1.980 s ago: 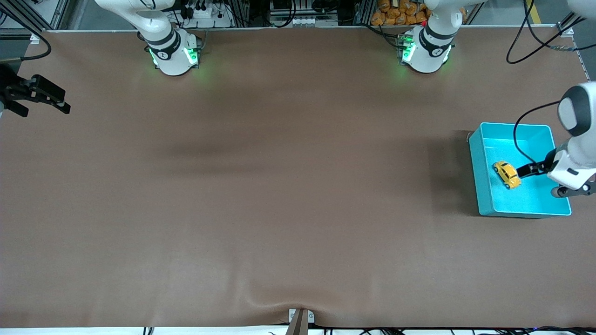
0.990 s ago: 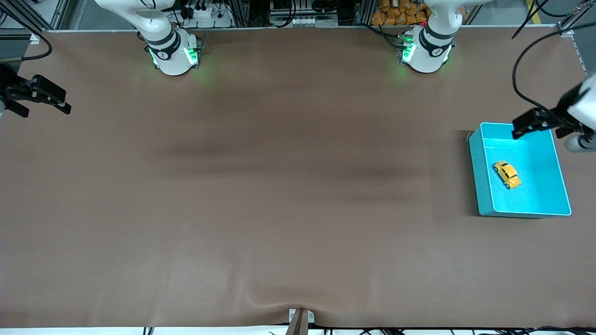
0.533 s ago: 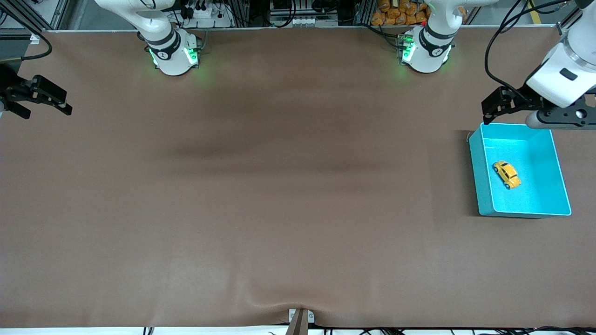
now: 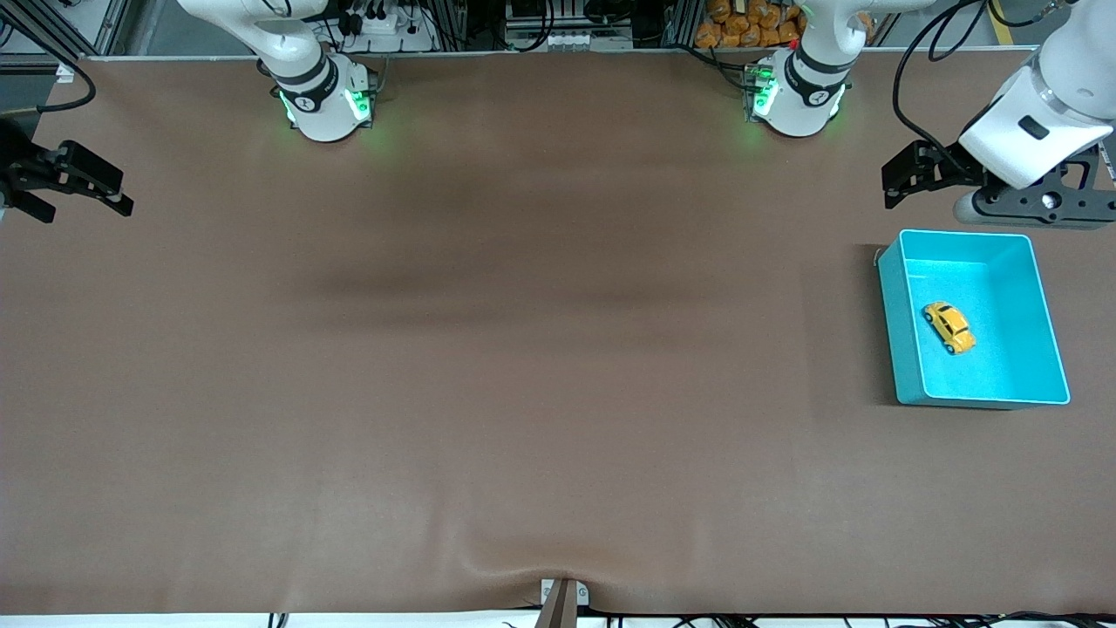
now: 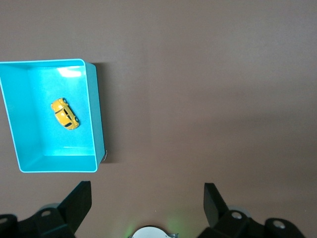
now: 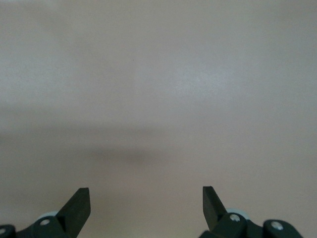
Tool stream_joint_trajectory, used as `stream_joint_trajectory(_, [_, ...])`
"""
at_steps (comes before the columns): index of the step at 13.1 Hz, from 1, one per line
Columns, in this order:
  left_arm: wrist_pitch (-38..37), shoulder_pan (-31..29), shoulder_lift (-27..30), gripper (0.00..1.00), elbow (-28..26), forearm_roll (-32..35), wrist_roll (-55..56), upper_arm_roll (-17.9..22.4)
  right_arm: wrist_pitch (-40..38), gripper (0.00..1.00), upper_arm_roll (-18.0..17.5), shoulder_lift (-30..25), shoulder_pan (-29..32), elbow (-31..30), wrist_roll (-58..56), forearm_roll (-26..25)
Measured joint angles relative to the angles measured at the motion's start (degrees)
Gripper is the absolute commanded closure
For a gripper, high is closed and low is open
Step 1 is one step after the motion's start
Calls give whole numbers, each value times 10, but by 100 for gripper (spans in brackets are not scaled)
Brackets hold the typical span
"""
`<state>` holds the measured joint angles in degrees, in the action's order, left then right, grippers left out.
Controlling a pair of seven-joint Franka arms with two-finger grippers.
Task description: Wind and store yellow beetle car
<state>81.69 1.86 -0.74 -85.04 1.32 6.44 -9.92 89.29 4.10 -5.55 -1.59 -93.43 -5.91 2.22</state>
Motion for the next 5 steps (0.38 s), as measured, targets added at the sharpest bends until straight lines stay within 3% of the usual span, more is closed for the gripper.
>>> stream_joint_trajectory(5, [-5, 0, 1, 0, 6, -1, -1, 9, 0, 0, 0, 0, 0, 0, 0, -1])
